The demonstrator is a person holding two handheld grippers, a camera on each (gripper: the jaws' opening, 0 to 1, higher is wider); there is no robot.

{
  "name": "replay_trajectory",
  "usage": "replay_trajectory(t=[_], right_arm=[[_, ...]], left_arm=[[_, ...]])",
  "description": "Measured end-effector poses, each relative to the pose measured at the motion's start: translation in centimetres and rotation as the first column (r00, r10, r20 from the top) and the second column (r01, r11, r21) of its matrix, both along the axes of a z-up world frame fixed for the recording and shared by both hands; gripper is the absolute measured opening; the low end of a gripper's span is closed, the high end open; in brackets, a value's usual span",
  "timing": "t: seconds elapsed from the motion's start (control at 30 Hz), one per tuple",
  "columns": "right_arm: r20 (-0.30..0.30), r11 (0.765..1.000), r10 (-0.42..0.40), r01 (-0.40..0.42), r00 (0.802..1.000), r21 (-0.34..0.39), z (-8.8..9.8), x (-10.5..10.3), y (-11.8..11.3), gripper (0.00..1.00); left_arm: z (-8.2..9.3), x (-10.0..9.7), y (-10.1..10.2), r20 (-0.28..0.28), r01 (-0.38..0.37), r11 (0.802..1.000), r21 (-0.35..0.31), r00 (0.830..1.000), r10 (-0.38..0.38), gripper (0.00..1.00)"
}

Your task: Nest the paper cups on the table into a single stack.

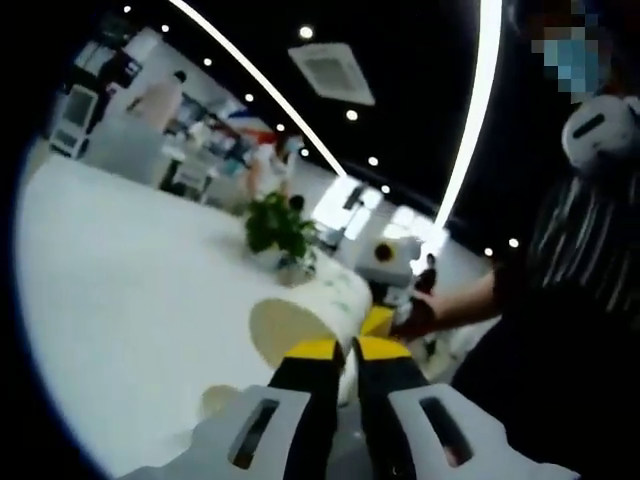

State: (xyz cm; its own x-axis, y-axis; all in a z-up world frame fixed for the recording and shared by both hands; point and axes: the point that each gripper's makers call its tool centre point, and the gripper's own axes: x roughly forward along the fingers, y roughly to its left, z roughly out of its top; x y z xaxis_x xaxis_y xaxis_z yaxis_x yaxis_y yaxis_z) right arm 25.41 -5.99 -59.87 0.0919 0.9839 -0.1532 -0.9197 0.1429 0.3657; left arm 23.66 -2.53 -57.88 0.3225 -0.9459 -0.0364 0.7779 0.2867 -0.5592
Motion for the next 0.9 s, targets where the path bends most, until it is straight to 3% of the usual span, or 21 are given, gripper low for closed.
replay_trajectory(t=[0.4, 0.6, 0.9], right_arm=[[0.025, 1.000, -0.010, 0.011, 1.000, -0.016, -0.4, 0.1, 0.2, 0.37], [0.048, 0.999, -0.033, 0.034, 0.998, -0.025, -0.3, 0.3, 0.1, 0.38], [0.084, 0.993, -0.104, 0.108, 0.991, -0.038, -0.2, 1.1, -0.8, 0.50]], left_arm=[[0.5, -0.7, -0.7, 0.020, 0.064, 0.996, 0.055, 0.998, -0.065, 0.00], [0.5, -0.6, -0.7, 0.041, 0.082, 0.989, 0.124, 0.995, -0.087, 0.00], [0.7, -0.1, -0.7, 0.054, 0.110, 0.978, 0.175, 0.991, -0.121, 0.00]])
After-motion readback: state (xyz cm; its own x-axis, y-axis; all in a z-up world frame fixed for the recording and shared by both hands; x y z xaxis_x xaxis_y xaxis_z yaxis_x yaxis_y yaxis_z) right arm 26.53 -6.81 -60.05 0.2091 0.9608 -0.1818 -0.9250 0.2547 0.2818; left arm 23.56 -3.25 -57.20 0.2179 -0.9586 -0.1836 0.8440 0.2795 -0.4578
